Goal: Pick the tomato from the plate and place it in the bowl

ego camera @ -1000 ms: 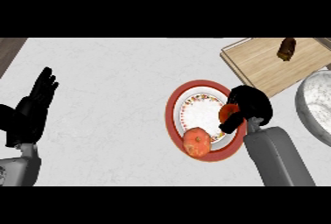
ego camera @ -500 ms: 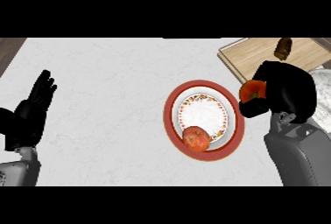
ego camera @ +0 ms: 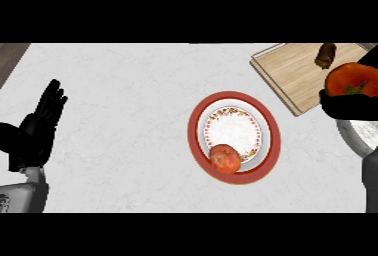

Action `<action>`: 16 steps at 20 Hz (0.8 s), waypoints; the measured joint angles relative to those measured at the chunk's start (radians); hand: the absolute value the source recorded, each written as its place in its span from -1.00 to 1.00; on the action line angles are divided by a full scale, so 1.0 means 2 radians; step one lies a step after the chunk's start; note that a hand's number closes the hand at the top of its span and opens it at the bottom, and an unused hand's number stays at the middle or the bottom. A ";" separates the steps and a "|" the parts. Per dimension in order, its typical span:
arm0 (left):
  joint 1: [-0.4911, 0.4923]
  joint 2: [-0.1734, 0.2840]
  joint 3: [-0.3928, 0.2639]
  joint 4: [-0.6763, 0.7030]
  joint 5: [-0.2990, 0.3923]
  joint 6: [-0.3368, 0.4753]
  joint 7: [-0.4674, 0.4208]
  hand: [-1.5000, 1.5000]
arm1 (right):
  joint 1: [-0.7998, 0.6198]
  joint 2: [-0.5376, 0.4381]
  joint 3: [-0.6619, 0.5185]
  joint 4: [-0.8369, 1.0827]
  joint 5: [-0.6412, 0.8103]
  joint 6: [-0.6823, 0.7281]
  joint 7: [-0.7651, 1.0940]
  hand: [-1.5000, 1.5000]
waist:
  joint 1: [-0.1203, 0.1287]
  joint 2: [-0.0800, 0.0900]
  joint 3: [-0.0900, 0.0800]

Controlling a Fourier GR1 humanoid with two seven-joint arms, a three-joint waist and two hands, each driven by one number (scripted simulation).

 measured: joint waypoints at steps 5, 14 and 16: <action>-0.004 0.001 0.007 0.012 -0.002 -0.005 -0.007 0.00 | 0.007 -0.028 -0.077 0.016 -0.046 -0.011 -0.038 1.00 | 0.002 0.001 0.000; -0.010 -0.002 0.009 0.002 -0.005 -0.011 0.006 0.00 | 0.043 -0.078 -0.181 0.157 -0.111 -0.107 -0.178 1.00 | 0.004 0.003 0.001; -0.003 -0.005 0.007 -0.006 -0.008 -0.010 0.004 0.00 | 0.043 -0.093 -0.199 0.209 -0.121 -0.132 -0.218 1.00 | 0.006 0.003 0.001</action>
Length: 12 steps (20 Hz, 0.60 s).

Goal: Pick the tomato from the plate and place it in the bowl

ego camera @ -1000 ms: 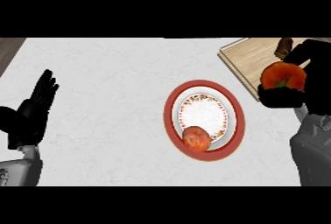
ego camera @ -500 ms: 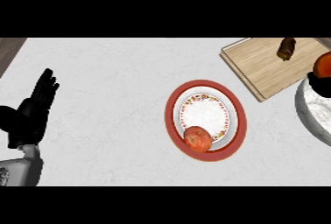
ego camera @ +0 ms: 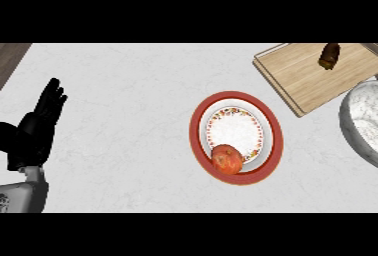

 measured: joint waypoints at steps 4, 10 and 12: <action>-0.014 0.005 0.007 0.008 0.004 -0.009 0.006 0.00 | -0.001 -0.018 -0.018 0.087 -0.011 -0.050 -0.066 1.00 | 0.000 0.000 0.000; -0.002 -0.001 0.005 -0.002 -0.001 -0.008 -0.002 0.00 | -0.005 -0.057 -0.030 0.215 0.000 -0.038 -0.071 -1.00 | 0.004 0.002 0.000; 0.000 -0.002 0.005 -0.004 0.000 -0.010 -0.002 0.00 | -0.011 -0.064 -0.040 0.259 -0.009 -0.038 -0.083 -1.00 | 0.004 0.002 0.000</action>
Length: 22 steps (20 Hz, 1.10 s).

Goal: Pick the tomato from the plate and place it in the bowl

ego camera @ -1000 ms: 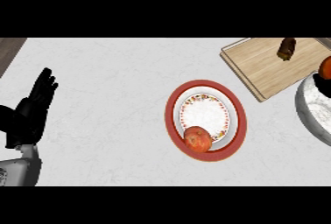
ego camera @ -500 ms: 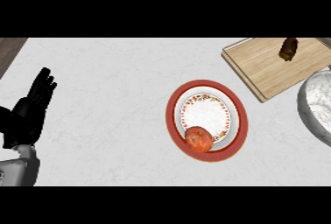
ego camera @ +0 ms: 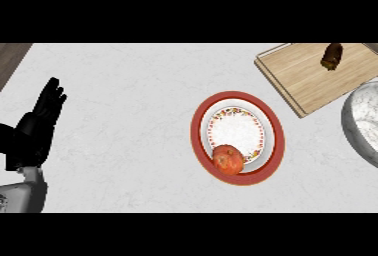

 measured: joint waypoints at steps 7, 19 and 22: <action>-0.003 -0.003 0.004 0.012 -0.005 0.001 -0.005 0.00 | -0.009 -0.018 -0.032 0.090 -0.062 0.012 -0.094 -1.00 | -0.004 -0.001 0.000; 0.003 -0.001 0.008 0.000 -0.006 0.002 0.008 0.00 | -0.001 -0.040 -0.228 0.087 -0.287 0.049 -0.175 -1.00 | -0.016 -0.005 0.000; 0.009 0.000 0.012 -0.010 -0.003 0.000 0.012 0.00 | 0.042 -0.060 -0.260 0.085 -0.326 0.088 -0.178 -1.00 | -0.015 -0.005 0.000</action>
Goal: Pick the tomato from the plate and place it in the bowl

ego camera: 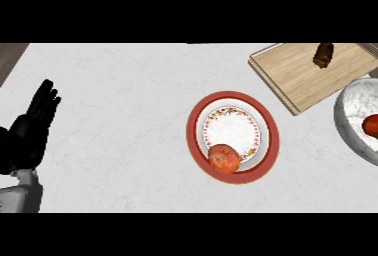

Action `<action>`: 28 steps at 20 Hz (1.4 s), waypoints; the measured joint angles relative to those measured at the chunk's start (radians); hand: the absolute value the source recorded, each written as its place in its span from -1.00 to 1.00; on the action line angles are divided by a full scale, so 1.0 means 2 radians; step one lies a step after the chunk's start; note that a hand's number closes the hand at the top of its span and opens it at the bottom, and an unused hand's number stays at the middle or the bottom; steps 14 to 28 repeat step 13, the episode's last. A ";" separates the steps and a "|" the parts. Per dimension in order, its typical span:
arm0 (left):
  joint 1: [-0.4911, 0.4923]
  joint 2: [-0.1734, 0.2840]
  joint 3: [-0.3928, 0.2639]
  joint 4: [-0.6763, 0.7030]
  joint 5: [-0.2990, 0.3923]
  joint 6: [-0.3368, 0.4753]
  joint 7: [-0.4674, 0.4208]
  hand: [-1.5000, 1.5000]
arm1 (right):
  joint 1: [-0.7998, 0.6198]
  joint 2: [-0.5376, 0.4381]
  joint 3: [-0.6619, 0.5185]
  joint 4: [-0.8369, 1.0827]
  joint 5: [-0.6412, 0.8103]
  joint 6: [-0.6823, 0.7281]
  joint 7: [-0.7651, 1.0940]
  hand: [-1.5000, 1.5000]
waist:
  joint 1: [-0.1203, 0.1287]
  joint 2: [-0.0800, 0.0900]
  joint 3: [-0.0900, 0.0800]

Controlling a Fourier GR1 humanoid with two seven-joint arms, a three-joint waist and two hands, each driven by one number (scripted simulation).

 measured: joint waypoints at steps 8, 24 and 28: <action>-0.002 -0.010 -0.002 0.012 -0.006 0.003 -0.010 0.00 | 0.118 -0.053 -0.075 0.049 -0.090 0.129 -0.046 -1.00 | 0.000 0.001 0.000; 0.002 -0.006 0.002 0.009 -0.003 -0.006 -0.009 0.00 | 0.163 -0.085 -0.102 0.091 -0.137 0.193 -0.079 -1.00 | 0.002 0.001 0.000; 0.002 -0.006 0.002 0.009 -0.003 -0.006 -0.009 0.00 | 0.163 -0.085 -0.102 0.091 -0.137 0.193 -0.079 -1.00 | 0.002 0.001 0.000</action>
